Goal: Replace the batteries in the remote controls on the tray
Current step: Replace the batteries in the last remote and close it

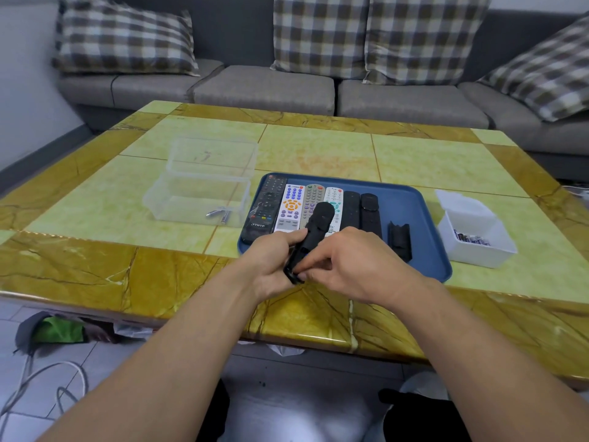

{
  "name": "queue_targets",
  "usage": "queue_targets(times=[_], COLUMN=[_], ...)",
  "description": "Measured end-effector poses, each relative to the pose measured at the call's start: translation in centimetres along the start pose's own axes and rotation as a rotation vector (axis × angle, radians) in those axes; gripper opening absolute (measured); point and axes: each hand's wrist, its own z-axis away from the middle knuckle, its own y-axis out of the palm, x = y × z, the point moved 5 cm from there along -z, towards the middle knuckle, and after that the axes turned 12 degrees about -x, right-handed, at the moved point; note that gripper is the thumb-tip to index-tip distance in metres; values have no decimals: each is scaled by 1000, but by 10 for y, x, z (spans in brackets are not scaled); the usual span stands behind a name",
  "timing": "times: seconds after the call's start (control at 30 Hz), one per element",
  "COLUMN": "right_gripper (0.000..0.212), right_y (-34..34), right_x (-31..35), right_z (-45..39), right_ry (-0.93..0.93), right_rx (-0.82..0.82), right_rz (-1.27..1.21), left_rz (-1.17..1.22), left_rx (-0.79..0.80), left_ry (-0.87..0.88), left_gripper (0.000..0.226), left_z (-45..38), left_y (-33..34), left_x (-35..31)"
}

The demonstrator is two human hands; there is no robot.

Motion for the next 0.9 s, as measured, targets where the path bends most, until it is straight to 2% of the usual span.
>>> queue_targets(times=[0.2,0.5,0.67,0.73,0.8,0.9], right_gripper=[25,21,24,21,14,1], right_y=[4,8,0,-1,-6,-13], right_x=[15,19,12,10,6,-16], right_z=[2,2,3,1,1,0], right_ry=[-122,-179,-162,-158,-144,144], right_rx=[-139,-111,-18,-59,-189,-276], right_rz=[92,58,-26,-105,-253,-619], left_rz=[58,28,4,-4,10,75], left_rx=[-25,-67,-62,-47,-18,-29], left_ry=[-28,-65,-41,-39,-33,1], left_gripper=[26,23,23,23,20,27], left_z=[-10,-14,-13,-10,-10,-15], left_y=[-4,-11,-12,-10,-7,-5], left_x=[-1,-2,-6,-5,-4,-6])
